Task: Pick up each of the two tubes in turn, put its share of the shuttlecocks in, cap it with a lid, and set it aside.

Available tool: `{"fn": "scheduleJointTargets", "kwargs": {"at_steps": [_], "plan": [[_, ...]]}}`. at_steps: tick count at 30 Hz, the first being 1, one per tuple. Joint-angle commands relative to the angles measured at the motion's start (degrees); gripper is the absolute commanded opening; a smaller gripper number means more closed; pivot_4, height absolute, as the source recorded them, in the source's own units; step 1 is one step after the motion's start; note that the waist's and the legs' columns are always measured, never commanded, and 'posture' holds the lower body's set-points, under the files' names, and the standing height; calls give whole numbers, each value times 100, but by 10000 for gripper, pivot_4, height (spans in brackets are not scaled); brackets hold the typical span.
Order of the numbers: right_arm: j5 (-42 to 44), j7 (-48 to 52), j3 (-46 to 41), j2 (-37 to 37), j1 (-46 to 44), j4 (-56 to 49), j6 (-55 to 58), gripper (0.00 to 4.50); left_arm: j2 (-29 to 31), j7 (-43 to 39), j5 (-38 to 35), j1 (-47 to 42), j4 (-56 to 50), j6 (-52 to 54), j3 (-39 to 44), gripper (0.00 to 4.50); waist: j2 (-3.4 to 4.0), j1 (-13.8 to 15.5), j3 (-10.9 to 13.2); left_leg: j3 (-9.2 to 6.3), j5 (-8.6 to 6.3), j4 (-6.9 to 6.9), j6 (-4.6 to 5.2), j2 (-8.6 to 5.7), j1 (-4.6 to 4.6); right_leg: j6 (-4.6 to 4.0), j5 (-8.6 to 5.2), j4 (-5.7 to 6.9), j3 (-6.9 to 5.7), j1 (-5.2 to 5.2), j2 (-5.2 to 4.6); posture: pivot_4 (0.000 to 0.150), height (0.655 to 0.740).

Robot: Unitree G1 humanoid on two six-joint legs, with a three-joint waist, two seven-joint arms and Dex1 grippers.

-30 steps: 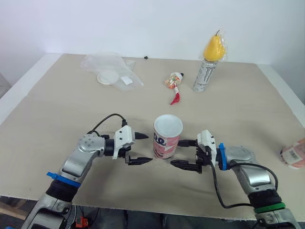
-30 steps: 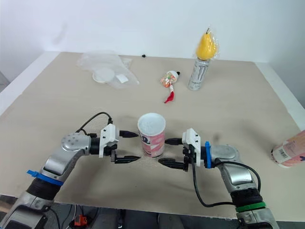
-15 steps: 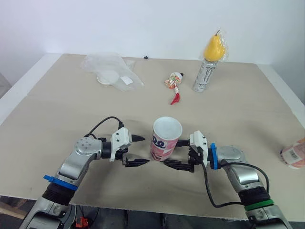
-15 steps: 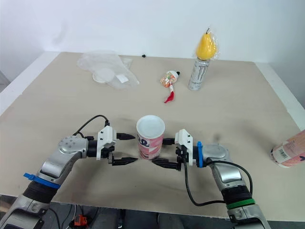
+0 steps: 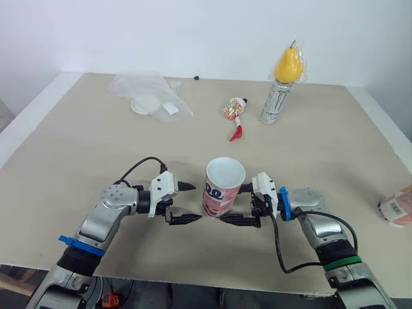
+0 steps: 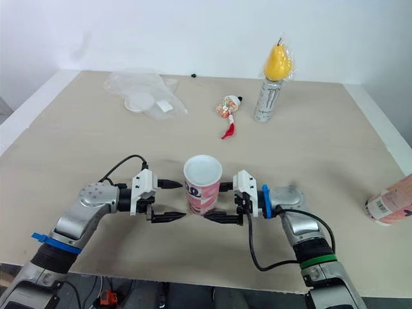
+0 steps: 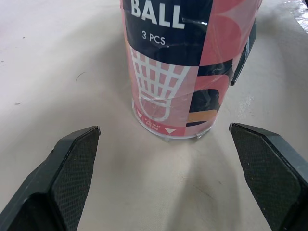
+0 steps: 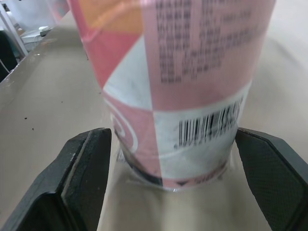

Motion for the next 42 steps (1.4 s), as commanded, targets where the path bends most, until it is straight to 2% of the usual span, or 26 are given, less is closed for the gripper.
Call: {"fn": "scheduleJointTargets", "kwargs": {"at_steps": [1, 11, 33, 34, 35, 37, 42], "plan": [[-15, 147, 50, 78, -189, 114, -172, 43551, 66, -8, -65, -74, -98, -32, 105, 45000, 0, 0, 0, 0, 0, 0, 0, 0, 0, 0, 0, 0, 0, 0, 0, 1500, 7400], [-36, 343, 159, 440, -521, 631, -370, 43551, 71, 21, -75, -45, -138, -6, 104, 45000, 0, -3, 0, 0, 0, 2, 0, 1, 2, -6, 5, 1, 0, 1, 1, 1500, 7400], [-107, 350, 318, 888, -473, 701, -413, 43551, 242, -98, -360, 308, -380, -138, 330, 45000, 0, -3, 0, 0, 1, 2, 0, 9, 6, -7, 5, 7, -1, 2, 7, 1500, 7400], [-102, 361, 312, 891, -476, 717, -421, 39748, 242, -112, -389, 338, -379, -201, 357, 45000, 0, -3, 0, 1, 1, 3, -1, 10, 9, -7, 5, 6, -1, 4, 7, 1500, 7400], [-98, 368, 307, 892, -478, 726, -426, 38304, 234, -119, -420, 365, -380, -261, 387, 45000, 0, -3, 0, 1, 1, 3, -1, 10, 9, -7, 5, 6, -1, 4, 7, 1500, 7400], [-92, 368, 292, 890, -488, 730, -417, 30060, 228, -134, -484, 425, -382, -341, 444, 45000, 0, -3, 0, 4, 1, 3, -1, 13, 13, -8, 5, 7, -1, 5, 8, 1500, 7400], [-86, 281, 247, 875, -474, 667, -383, 30060, 297, -178, -450, 585, -317, -699, 499, 45000, 0, -3, 0, 6, 2, 3, -2, 17, 15, -8, 5, 7, -2, 5, 10, 1500, 7400]]}}
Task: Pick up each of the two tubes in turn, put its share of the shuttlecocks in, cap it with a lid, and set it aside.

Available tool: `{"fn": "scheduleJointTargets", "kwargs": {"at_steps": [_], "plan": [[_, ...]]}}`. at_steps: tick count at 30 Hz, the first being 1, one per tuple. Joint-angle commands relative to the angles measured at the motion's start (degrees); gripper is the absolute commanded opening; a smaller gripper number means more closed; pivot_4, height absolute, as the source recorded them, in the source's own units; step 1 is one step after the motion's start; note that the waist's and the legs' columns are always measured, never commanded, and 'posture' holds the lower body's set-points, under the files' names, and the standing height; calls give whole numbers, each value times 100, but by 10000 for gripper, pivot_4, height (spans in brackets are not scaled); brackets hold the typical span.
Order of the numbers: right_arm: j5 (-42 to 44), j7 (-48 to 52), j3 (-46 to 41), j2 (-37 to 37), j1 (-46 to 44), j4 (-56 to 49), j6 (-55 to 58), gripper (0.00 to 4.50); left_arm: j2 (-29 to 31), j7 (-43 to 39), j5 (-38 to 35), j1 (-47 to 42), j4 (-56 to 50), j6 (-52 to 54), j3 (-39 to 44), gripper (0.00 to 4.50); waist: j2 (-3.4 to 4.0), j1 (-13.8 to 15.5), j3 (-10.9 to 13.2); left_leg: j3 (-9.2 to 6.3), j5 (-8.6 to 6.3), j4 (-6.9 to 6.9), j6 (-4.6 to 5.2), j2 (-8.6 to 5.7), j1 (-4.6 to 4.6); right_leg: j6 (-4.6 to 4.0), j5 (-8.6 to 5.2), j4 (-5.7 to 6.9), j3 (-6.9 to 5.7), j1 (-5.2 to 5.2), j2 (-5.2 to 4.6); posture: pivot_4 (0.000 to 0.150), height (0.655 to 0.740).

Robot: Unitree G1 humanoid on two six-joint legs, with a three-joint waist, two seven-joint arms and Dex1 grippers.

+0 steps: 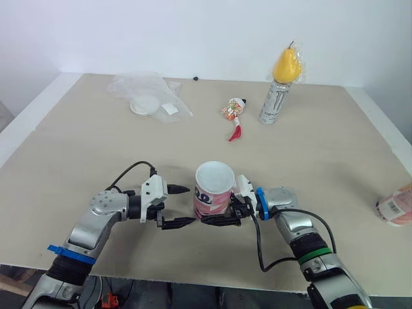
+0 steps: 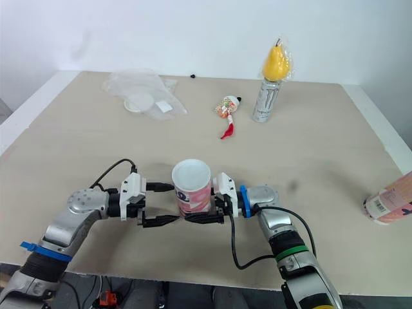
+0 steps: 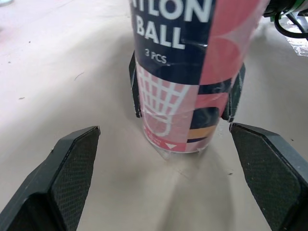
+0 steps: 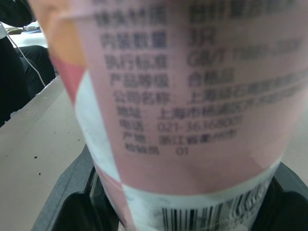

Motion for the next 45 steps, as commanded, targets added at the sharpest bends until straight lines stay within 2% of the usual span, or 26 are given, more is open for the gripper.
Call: {"fn": "scheduleJointTargets", "kwargs": {"at_steps": [1, 4, 8, 14, 18, 23, 31, 38, 44, 45], "plan": [[71, -78, -120, -17, -18, -134, 9, 30060, 65, -24, -66, 83, -160, -357, 221, 45000, 0, 0, 0, 0, 0, 0, 0, 1, 0, -3, 2, 0, 0, 0, 0, 1500, 7400], [186, -348, -309, -159, 253, -573, 201, 30060, 23, -65, -84, 170, -228, -545, 186, 45000, 0, 1, 0, 0, 2, 0, -1, 2, 0, -3, 3, 0, 0, 0, 1, 1500, 7400], [482, -1320, -965, -377, 984, -1641, 846, 30060, -29, -115, -128, 278, -338, -704, 130, 45000, 0, 47, 0, -4, 1, -2, -1, -6, -7, -21, 6, 0, 0, 0, -6, 1500, 7400], [716, -3520, -2334, -296, 2064, -3036, 1699, 30060, -206, -40, -471, 307, -600, -368, 148, 45000, 0, 53, 0, -4, 0, -4, -2, -9, -11, -21, 5, 0, 0, -4, -9, 1500, 7400], [671, -4736, -3040, -108, 2474, -3487, 1936, 30060, -341, 13, -567, 212, -653, -329, 180, 45000, 1, 45, -1, 0, 2, -2, -1, -5, -5, -4, -4, 0, 0, -5, -7, 1500, 7400], [507, -5943, -3742, 24, 2586, -3352, 1966, 30060, -492, 99, -522, 120, -545, -328, 94, 45000, 2, 26, -1, 14, 7, 0, 6, -6, -2, -17, -6, -2, 12, -5, -11, 1500, 7400], [404, -7100, -4444, 11, 2263, -2474, 1832, 30060, -613, 199, -481, 129, -552, -318, 54, 45000, 7, 10, -4, 19, 9, -2, 10, -7, -1, -13, -4, -2, 17, -5, -10, 1500, 7400], [431, -7286, -4442, 53, 2296, -2154, 1807, 30060, -624, 228, -505, 158, -600, -260, 43, 45000, 13, 5, -6, 19, 9, -3, 10, -8, -1, -9, -5, -2, 19, -4, -10, 1500, 7400], [414, -7069, -4297, 31, 2506, -2083, 1718, 30060, -627, 227, -477, 121, -583, -253, 11, 45000, 13, 2, -7, 18, 10, -1, 12, -8, 0, -14, -7, -3, 20, -1, -10, 1500, 7400], [397, -7049, -4279, 27, 2549, -2089, 1694, 33654, -628, 228, -474, 112, -576, -252, 7, 45000, 13, 2, -7, 18, 10, -2, 12, -8, 1, -15, -7, -3, 19, -1, -9, 1500, 7400]]}}
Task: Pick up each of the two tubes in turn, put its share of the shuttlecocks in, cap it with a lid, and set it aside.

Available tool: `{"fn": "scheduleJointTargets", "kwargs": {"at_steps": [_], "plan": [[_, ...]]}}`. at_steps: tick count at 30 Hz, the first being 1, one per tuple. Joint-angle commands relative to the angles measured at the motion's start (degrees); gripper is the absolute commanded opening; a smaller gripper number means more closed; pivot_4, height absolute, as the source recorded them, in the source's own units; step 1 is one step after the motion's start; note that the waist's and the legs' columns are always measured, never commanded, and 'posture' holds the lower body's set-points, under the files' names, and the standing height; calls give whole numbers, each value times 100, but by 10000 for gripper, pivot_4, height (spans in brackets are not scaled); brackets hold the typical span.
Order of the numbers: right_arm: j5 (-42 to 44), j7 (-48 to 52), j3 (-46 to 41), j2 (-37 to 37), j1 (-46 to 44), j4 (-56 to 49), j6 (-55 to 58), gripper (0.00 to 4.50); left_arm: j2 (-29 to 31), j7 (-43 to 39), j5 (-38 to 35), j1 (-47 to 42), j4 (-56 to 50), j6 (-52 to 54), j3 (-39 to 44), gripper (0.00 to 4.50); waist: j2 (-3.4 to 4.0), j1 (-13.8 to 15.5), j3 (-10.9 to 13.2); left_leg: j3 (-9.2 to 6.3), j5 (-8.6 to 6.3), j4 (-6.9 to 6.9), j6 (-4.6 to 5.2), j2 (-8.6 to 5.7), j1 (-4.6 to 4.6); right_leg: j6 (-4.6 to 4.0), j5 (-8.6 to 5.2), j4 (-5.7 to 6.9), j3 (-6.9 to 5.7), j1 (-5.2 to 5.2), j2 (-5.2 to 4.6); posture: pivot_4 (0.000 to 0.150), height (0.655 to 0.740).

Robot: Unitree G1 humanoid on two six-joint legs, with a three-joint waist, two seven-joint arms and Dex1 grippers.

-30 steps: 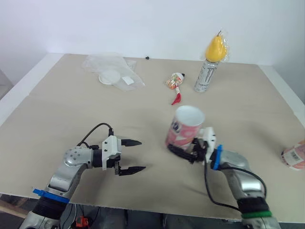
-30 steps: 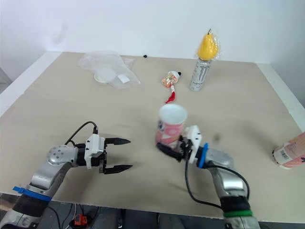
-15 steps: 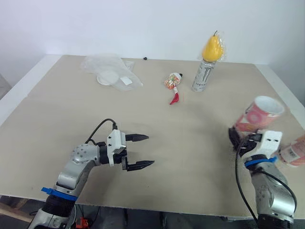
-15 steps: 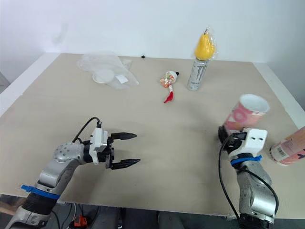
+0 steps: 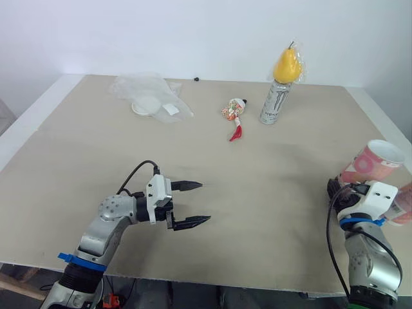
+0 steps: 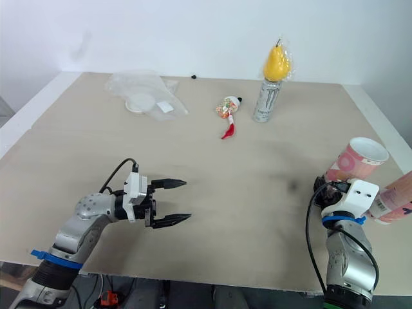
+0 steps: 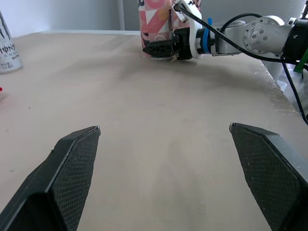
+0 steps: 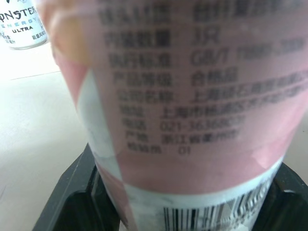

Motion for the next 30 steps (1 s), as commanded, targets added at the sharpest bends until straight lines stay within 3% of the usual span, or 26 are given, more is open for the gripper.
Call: {"fn": "scheduleJointTargets", "kwargs": {"at_steps": [1, 2, 3, 9, 22, 26, 30], "plan": [[-16, 102, 34, -27, 213, -2, -58, 37904, -2, -3, -20, -59, -153, -34, -17, 45000, -1, 0, 0, -1, 0, 0, 0, 0, 0, -1, -1, 0, 0, 0, 0, 1500, 7400], [-8, 99, 14, -18, 255, -21, -69, 39630, -2, -5, -17, -72, -139, -36, -21, 45000, -1, 0, 0, -1, 0, 0, 0, 0, 0, -1, -1, 0, 0, 1, 1, 1500, 7400], [-21, 90, 6, -25, 296, -40, -82, 44438, -2, -4, -16, -83, -128, -37, -26, 45000, 0, 0, -1, -2, 0, -1, 0, 0, -1, -1, -2, -1, 0, 0, 0, 1500, 7400], [-37, 143, -2, -74, 530, -153, -174, 44438, -8, -15, 1, -142, -54, -59, -57, 45000, -3, 9, -2, -4, 0, 0, 0, -1, 0, -1, -2, -3, -2, 4, -1, 1500, 7400], [347, 216, 11, 300, 1925, -1861, 297, 44438, -15, -70, 58, -209, 88, -129, -82, 45000, -3, 10, -2, -7, -2, -7, -2, 2, -2, -10, -13, -4, -6, 1, -2, 1500, 7400], [448, 886, 106, 103, 2556, -2363, 72, 44438, -33, -1, 207, -286, 242, -162, -84, 45000, 1, 14, -3, -5, -2, -7, -2, 1, -2, -10, -13, -4, -6, 0, -7, 1500, 7400], [662, 2613, 547, -431, 3122, -2699, -660, 44438, 31, 107, 365, -353, 366, -149, -49, 45000, 2, 3, -2, 5, -3, -8, -2, 3, -2, -11, -14, -5, -4, -5, -11, 1500, 7400]]}}
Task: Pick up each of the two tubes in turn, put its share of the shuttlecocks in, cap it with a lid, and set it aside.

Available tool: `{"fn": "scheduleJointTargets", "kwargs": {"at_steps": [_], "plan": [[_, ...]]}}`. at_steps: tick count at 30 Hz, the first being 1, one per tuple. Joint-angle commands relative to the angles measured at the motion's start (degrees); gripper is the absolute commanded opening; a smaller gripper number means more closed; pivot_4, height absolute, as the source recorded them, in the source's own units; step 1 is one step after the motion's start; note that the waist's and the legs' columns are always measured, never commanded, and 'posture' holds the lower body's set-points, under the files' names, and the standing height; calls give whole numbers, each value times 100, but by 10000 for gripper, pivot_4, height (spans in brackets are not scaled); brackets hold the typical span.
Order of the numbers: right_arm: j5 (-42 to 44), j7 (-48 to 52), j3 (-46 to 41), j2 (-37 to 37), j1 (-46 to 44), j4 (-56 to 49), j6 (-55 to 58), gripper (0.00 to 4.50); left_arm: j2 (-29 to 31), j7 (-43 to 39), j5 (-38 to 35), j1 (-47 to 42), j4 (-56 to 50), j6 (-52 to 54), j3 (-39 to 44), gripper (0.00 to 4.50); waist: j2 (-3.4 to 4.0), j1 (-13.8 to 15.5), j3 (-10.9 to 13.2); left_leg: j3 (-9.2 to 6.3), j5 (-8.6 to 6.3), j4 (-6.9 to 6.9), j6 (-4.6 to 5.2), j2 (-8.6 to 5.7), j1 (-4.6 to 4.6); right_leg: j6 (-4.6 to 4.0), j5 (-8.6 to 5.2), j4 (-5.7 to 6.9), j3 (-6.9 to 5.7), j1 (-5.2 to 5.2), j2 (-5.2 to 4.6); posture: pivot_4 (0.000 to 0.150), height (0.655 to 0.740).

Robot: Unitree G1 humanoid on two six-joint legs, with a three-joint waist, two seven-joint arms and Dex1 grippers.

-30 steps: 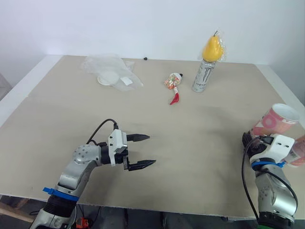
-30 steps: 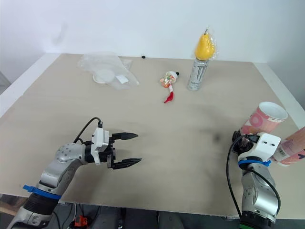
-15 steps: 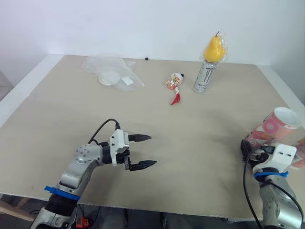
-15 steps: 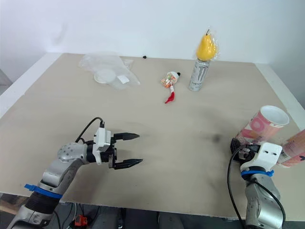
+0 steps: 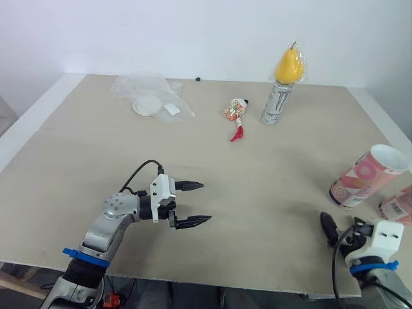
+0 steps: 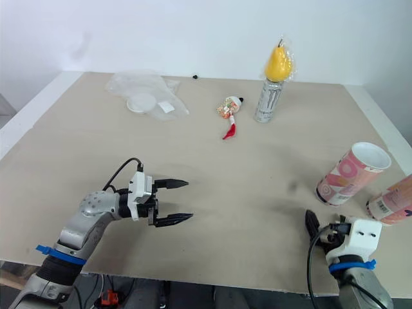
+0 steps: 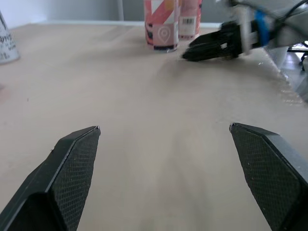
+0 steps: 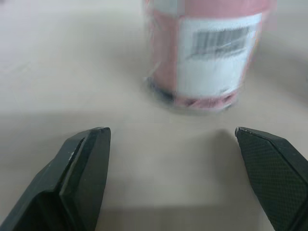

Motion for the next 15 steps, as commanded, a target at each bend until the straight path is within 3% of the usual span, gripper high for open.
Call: {"fn": "scheduleJointTargets", "kwargs": {"at_steps": [1, 7, 15], "plan": [[331, 1416, 349, -459, 143, -424, -586, 44438, 73, 73, 105, -134, 26, -71, 78, 45000, -1, -18, 0, 3, 0, 1, 0, 3, 2, 0, 0, 0, 0, -1, 1, 1500, 7400], [80, 3118, 1400, -1425, -1022, 192, -1167, 44438, 345, 144, 243, -41, 47, -23, 174, 45000, -11, -30, 6, 35, 0, 7, -1, 31, 14, -12, 25, -1, 0, -11, 7, 1500, 7400], [97, 4494, 2135, -1805, -2753, 1826, -1471, 44438, 661, 401, 329, 134, 84, -262, 523, 45000, -23, 10, 13, 38, -2, 8, -3, 33, -1, -10, 16, -8, -8, -9, 8, 1500, 7400]]}}
